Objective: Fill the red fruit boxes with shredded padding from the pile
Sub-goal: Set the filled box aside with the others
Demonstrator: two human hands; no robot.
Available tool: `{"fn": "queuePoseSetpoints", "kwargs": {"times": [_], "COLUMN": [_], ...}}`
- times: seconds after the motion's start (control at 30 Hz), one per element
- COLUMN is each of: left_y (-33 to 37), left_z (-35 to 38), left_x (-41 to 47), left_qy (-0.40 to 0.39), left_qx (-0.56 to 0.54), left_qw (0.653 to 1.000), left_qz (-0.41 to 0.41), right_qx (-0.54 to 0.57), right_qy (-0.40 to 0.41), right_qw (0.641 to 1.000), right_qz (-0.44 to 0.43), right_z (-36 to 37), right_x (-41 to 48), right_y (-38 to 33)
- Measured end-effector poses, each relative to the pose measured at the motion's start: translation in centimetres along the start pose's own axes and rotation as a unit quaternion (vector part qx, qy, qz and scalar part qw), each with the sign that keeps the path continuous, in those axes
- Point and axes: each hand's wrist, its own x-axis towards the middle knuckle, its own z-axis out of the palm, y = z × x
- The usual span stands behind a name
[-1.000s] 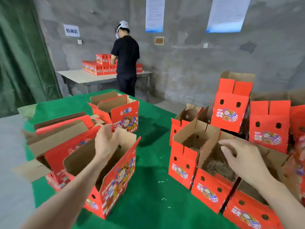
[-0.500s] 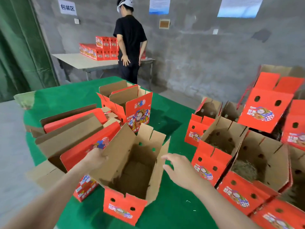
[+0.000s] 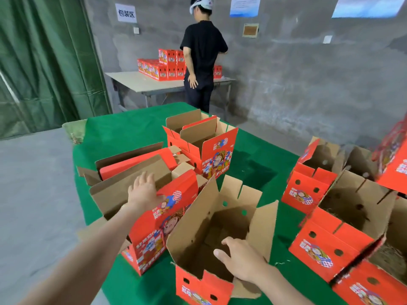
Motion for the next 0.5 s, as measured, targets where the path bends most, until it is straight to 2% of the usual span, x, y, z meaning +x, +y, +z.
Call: {"fn": "queuePoseSetpoints", "kwargs": {"times": [0.07, 0.13, 0.23, 0.3, 0.33, 0.43, 0.5], "left_y": [-0.5, 0.1, 2.0, 3.4, 4.0, 5.5, 6.3], "left_z": [0.0, 0.4, 1.7, 2.5, 3.0, 3.3, 4.0], "left_x": [0.8, 0.1, -1.9, -3.6, -4.3, -6.1, -7.0], "left_qy": [-0.105, -0.163, -0.193, -0.193, -0.196, -0.200, -0.214], "left_qx": [-0.028, -0.110, -0.175, -0.195, -0.223, -0.278, -0.288], "left_qw": [0.994, 0.980, 0.959, 0.953, 0.945, 0.927, 0.919], "left_qz": [0.001, 0.040, 0.107, 0.129, 0.137, 0.155, 0.164], "right_qx": [0.042, 0.162, 0.398, 0.487, 0.504, 0.462, 0.457], "right_qy": [-0.026, -0.050, -0.093, -0.107, -0.096, -0.044, -0.031], "right_qw": [0.999, 0.984, 0.907, 0.859, 0.850, 0.875, 0.873], "right_qz": [0.020, 0.052, 0.104, 0.117, 0.121, 0.140, 0.168], "right_z": [0.3, 0.3, -0.3, -0.5, -0.4, -0.4, -0.7], "right_x": [0.8, 1.8, 3.1, 3.7, 4.0, 4.3, 3.7], "right_y": [-0.9, -2.1, -4.4, -5.9, -6.4, -6.9, -5.9]}}
